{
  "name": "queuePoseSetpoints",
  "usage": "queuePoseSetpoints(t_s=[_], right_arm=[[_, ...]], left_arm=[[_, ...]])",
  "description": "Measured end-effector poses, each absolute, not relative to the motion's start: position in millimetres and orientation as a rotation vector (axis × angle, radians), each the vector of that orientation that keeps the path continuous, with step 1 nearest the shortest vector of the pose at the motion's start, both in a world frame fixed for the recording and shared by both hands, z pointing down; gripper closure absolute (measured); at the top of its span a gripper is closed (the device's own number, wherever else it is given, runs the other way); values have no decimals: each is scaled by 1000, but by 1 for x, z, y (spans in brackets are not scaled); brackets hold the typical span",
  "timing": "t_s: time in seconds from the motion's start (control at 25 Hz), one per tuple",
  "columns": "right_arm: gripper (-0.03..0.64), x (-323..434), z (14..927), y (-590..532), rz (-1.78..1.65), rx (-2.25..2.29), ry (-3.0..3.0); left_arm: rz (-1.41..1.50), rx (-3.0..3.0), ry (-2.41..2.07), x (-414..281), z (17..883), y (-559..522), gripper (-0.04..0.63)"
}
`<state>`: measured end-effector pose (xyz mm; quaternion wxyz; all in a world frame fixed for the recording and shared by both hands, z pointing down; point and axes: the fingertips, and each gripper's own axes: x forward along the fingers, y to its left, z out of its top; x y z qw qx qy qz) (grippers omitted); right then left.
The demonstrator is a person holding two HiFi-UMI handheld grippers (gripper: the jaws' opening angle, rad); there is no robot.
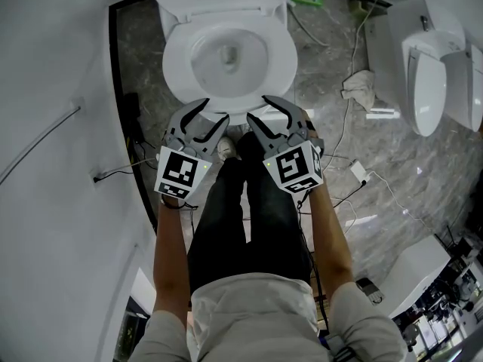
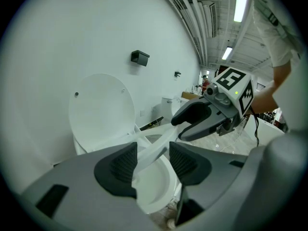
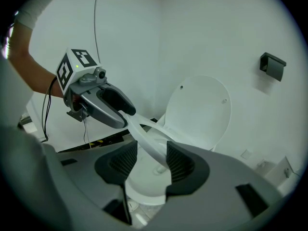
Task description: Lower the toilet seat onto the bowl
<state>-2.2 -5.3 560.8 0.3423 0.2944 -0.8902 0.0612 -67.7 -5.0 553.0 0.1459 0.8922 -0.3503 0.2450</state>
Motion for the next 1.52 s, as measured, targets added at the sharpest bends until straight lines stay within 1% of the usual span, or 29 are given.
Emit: queuePoseSetpoints(t_s=[1.52], right_arm=[[410, 4, 621, 38, 305, 719, -2267]], left_arm=[[724, 2466, -944, -64, 615, 37, 371]])
